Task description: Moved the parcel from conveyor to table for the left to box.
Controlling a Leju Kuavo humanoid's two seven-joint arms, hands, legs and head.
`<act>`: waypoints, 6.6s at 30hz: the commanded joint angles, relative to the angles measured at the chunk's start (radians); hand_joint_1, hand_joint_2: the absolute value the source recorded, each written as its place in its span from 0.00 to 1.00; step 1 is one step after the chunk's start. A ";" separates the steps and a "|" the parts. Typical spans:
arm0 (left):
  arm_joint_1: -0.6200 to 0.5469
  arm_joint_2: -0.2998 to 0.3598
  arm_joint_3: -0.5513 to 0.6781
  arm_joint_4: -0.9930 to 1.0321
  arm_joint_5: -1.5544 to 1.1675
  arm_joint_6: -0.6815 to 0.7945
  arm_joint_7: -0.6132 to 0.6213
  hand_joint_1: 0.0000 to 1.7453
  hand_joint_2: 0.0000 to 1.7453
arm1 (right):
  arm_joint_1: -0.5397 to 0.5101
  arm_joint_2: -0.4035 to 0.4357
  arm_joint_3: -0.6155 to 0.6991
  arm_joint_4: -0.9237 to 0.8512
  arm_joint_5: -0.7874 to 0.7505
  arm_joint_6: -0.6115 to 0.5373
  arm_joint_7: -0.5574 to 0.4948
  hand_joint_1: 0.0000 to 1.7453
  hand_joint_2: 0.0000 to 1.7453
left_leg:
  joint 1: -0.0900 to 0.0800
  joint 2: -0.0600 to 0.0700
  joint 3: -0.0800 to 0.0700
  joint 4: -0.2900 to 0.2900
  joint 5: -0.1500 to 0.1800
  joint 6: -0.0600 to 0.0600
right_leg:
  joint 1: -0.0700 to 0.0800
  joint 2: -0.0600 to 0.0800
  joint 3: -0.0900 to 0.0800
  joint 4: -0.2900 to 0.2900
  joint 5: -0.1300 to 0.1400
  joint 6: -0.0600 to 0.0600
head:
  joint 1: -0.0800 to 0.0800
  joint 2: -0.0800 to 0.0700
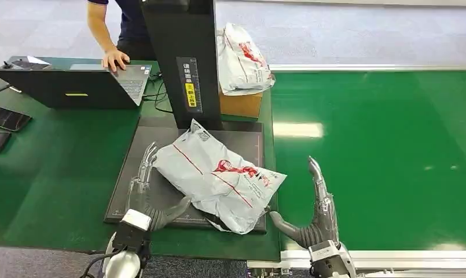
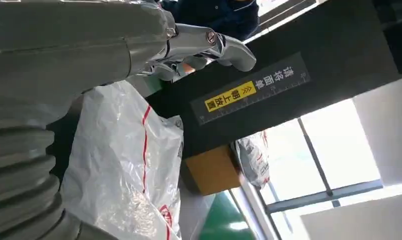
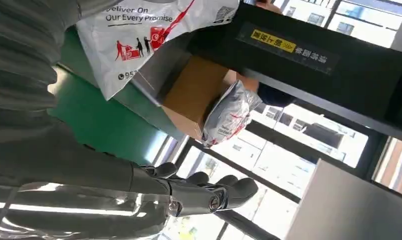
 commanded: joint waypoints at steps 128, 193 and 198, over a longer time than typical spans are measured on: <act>-0.647 0.179 0.823 0.923 -0.549 0.527 0.297 0.00 1.00 | -0.092 0.042 0.096 0.251 0.063 -0.058 0.009 0.00 1.00 | 0.002 0.001 0.002 -0.002 0.005 -0.004 | 0.002 0.000 0.002 0.000 0.003 -0.004 | 0.000 0.000; 0.137 0.150 -0.089 0.017 0.265 0.122 0.025 0.00 1.00 | 0.006 -0.070 0.114 0.106 -0.043 0.029 -0.027 0.00 1.00 | 0.001 0.000 0.003 -0.002 0.000 -0.003 | 0.001 -0.001 0.004 -0.002 -0.002 -0.003 | 0.000 0.000; 0.158 0.175 -0.125 -0.011 0.313 0.116 0.010 0.00 1.00 | -0.043 -0.068 0.148 0.151 -0.040 0.048 -0.021 0.00 1.00 | 0.001 0.002 0.001 -0.001 0.000 -0.002 | 0.001 0.002 0.001 -0.001 0.000 -0.002 | 0.000 0.000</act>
